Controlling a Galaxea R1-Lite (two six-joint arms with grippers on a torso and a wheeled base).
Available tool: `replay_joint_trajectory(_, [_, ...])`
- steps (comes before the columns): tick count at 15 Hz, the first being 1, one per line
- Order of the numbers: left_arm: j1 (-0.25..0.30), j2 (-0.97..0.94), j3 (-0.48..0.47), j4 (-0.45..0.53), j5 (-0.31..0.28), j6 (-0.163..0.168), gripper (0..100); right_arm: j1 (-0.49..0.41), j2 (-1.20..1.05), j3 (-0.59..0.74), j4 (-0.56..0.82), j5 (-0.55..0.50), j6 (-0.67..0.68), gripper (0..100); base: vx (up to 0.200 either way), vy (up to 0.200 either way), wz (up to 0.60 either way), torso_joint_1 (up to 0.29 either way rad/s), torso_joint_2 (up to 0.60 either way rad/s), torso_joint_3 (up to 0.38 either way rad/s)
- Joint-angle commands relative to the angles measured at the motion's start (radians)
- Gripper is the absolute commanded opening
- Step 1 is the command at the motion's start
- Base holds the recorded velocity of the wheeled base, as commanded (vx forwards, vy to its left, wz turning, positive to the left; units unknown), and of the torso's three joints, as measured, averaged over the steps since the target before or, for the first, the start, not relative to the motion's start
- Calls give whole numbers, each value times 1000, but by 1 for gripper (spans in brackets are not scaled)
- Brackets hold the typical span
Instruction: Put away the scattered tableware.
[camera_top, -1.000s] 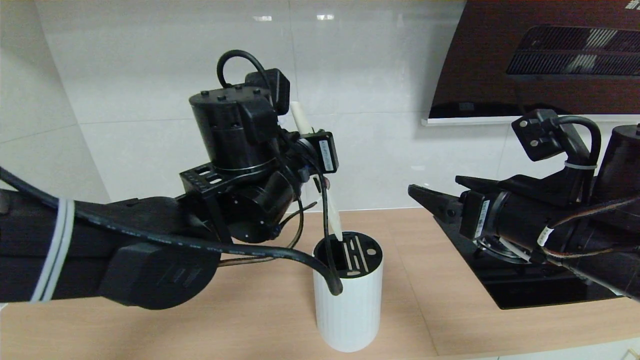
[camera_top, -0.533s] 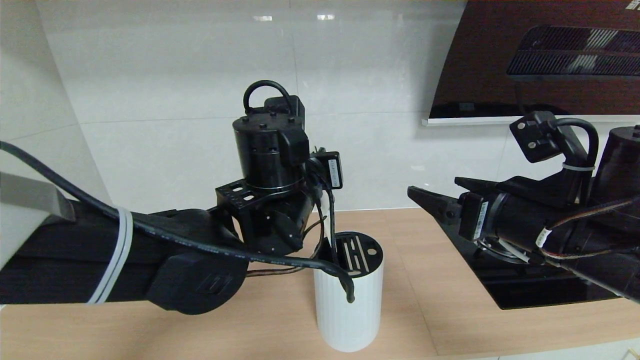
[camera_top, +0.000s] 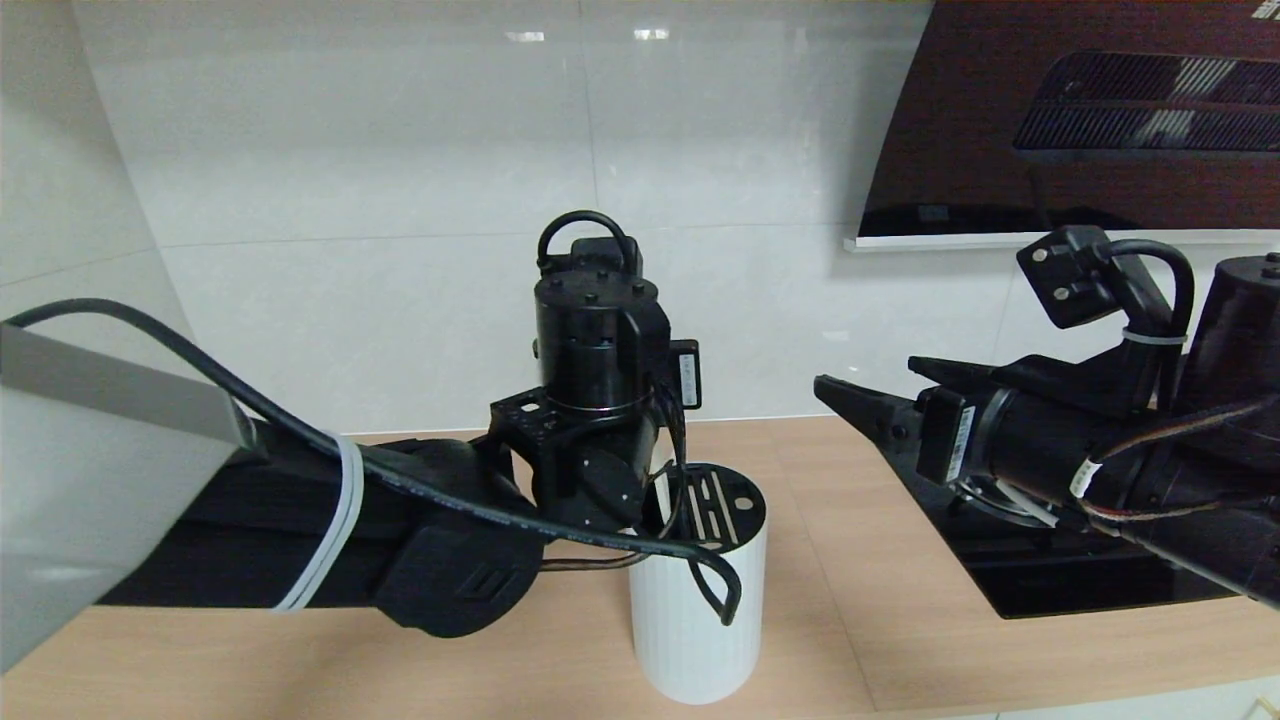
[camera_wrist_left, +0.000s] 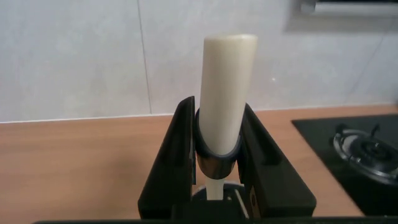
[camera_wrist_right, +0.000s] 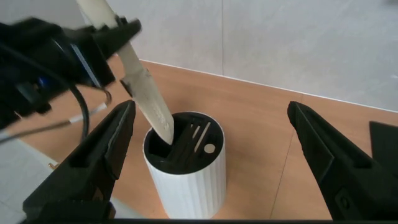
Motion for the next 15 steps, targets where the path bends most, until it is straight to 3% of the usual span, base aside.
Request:
replay_joint_trajectory(1, [-7, 26, -3, 2, 16, 0, 0, 0, 4, 2, 0, 0, 0, 100, 0, 0, 0, 0, 0, 0])
replay_joint_trajectory(6, [-39, 81, -1, 1, 35, -11, 0, 2, 11, 2, 0, -1, 0, 100, 0, 0, 0, 0, 0, 0])
replay_joint_trajectory(8, [-53, 106, -1, 1, 36, -31, 0, 2, 14, 2, 0, -3, 0, 100, 0, 0, 0, 0, 0, 0])
replay_joint_trajectory(15, [-58, 20, -3, -1, 54, -31, 0, 3, 20, 2, 0, -3, 0, 100, 0, 0, 0, 0, 0, 0])
